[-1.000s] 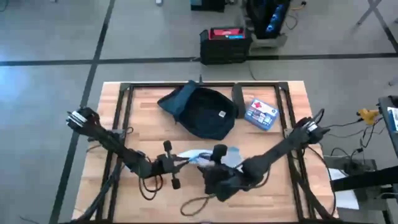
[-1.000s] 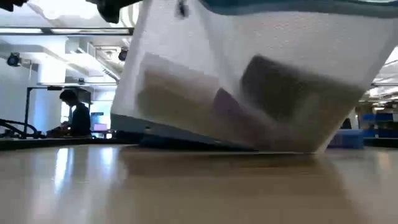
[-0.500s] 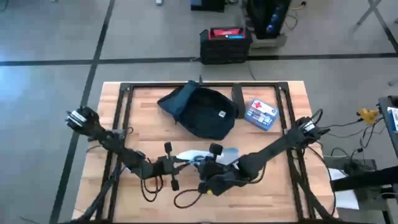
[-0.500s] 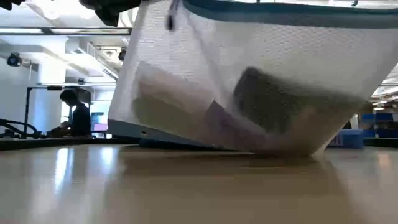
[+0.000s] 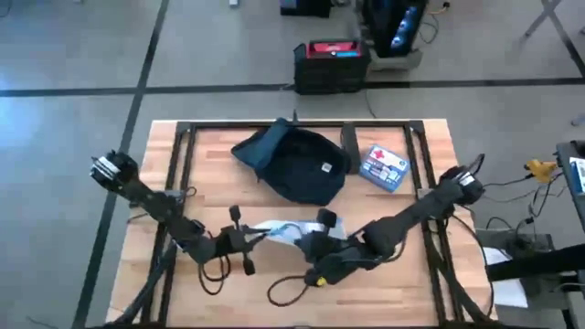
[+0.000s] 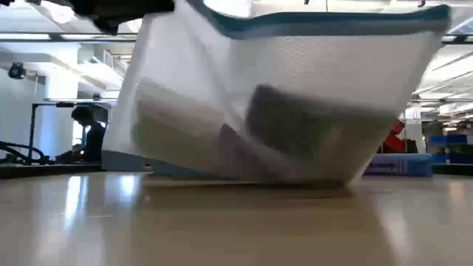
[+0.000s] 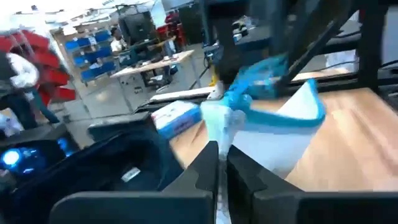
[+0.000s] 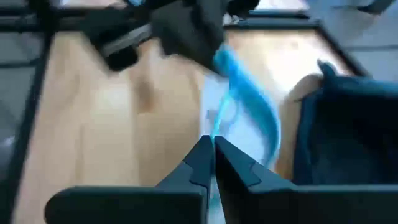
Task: Unpack backpack
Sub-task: Open the zip bag
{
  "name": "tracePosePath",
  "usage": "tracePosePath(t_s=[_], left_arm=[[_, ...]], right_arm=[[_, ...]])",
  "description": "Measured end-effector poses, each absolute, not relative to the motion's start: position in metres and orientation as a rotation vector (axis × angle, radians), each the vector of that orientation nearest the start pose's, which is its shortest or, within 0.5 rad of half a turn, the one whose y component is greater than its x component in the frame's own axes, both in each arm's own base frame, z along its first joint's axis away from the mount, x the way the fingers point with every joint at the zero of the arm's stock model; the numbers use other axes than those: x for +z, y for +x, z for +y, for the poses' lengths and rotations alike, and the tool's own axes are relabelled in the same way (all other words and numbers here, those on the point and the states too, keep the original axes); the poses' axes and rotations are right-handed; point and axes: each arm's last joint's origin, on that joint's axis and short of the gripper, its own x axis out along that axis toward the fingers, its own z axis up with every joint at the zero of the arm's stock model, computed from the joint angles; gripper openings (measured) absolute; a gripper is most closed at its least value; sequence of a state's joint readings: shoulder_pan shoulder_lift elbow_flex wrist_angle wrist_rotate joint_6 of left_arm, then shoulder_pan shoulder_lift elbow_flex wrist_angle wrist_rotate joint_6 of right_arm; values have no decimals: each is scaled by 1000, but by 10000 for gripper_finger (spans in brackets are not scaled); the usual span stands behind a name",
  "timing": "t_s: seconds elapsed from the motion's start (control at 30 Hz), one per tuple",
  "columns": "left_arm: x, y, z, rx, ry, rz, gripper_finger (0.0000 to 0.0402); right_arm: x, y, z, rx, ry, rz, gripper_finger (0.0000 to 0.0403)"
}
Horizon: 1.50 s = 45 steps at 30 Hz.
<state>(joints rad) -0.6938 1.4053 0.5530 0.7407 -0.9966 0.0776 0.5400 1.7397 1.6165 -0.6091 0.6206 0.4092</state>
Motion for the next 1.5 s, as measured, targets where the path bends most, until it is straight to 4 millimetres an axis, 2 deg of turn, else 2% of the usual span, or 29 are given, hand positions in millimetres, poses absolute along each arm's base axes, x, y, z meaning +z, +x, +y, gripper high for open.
tracePosePath(t_s=[0.17,0.3,0.47,0.83,1.0,1.23,1.43,1.5], left_arm=[[204,210,-147,285,124,80,0],[201,208,-146,275,119,77,0],[202,206,-151,257,116,72,0],[206,193,-166,183,137,43,0],[206,186,-170,247,146,45,0],[213,157,-183,388,188,45,0],[213,122,-198,422,180,39,0],[211,111,-204,375,163,31,0]], right_arm=[[332,337,180,-191,-5,589,0],[323,343,181,-163,-42,627,0],[319,345,176,-223,-71,637,0],[307,333,155,-427,-18,771,0],[317,319,148,-445,12,813,0],[342,293,137,-437,43,816,0],[348,278,122,-485,-15,886,0],[347,276,118,-506,-27,908,0]])
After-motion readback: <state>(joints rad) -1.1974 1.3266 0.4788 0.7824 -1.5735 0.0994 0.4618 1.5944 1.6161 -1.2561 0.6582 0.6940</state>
